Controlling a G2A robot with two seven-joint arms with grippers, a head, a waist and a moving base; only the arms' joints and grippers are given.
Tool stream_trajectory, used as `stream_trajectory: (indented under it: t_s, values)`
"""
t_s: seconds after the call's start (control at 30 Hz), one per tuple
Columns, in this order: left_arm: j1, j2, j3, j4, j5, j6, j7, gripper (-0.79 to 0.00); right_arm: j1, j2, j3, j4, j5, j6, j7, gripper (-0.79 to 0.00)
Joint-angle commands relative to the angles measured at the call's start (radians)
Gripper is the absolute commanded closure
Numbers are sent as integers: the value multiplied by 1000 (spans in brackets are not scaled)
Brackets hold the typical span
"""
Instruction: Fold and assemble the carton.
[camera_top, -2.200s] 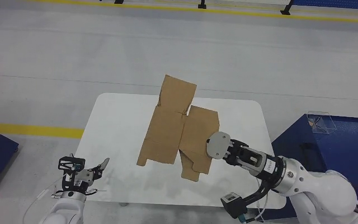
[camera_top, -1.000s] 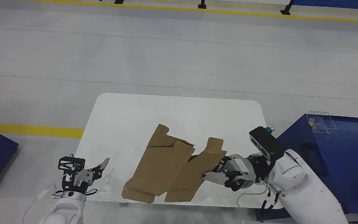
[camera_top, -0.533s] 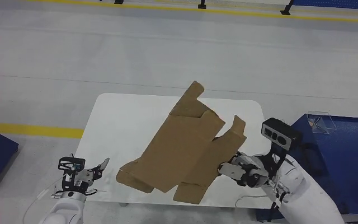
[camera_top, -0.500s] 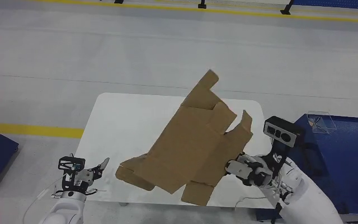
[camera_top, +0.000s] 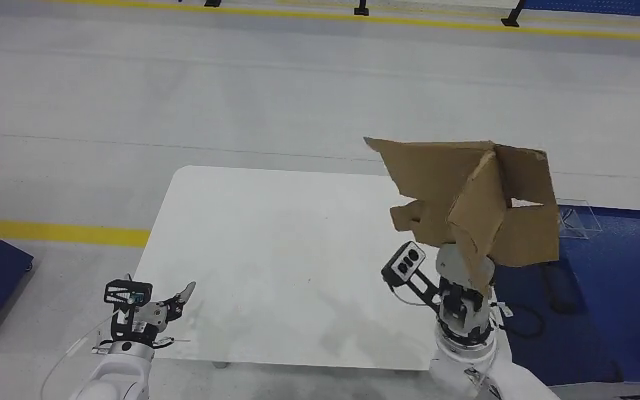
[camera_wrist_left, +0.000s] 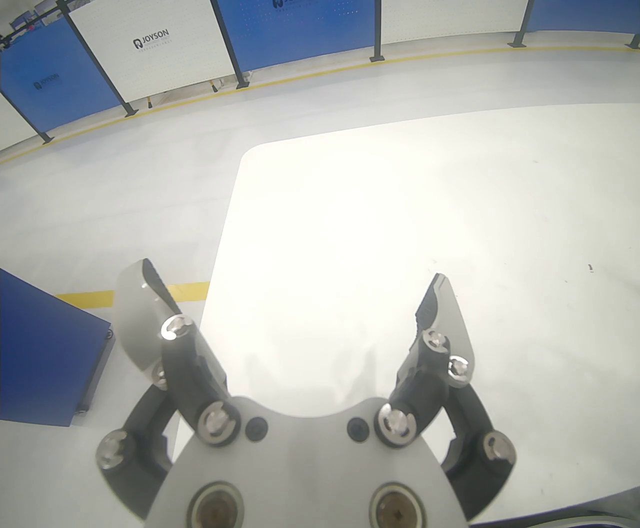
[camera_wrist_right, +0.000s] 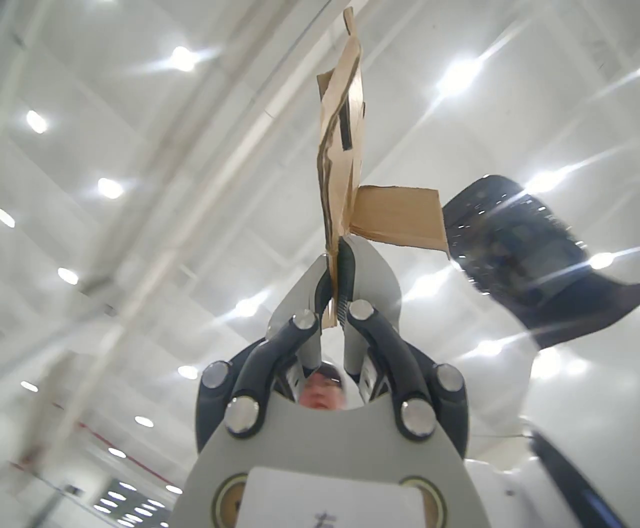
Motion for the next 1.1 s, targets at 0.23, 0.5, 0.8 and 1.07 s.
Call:
stream_trajectory:
  t_s: [0.23, 0.5, 0.8, 1.07]
  values:
    - [0, 0, 0, 0, 0, 0, 0, -785, -1, -9, 7, 46, 217, 273, -315, 0]
    - [0, 0, 0, 0, 0, 0, 0, -785, 13, -29, 158, 8, -387, -179, -43, 0]
    - [0, 0, 0, 0, 0, 0, 0, -785, 67, -39, 338, 149, -1181, -808, 69, 0]
    - [0, 0, 0, 0, 0, 0, 0, -785, 99, -58, 295, 368, -1543, -970, 17, 0]
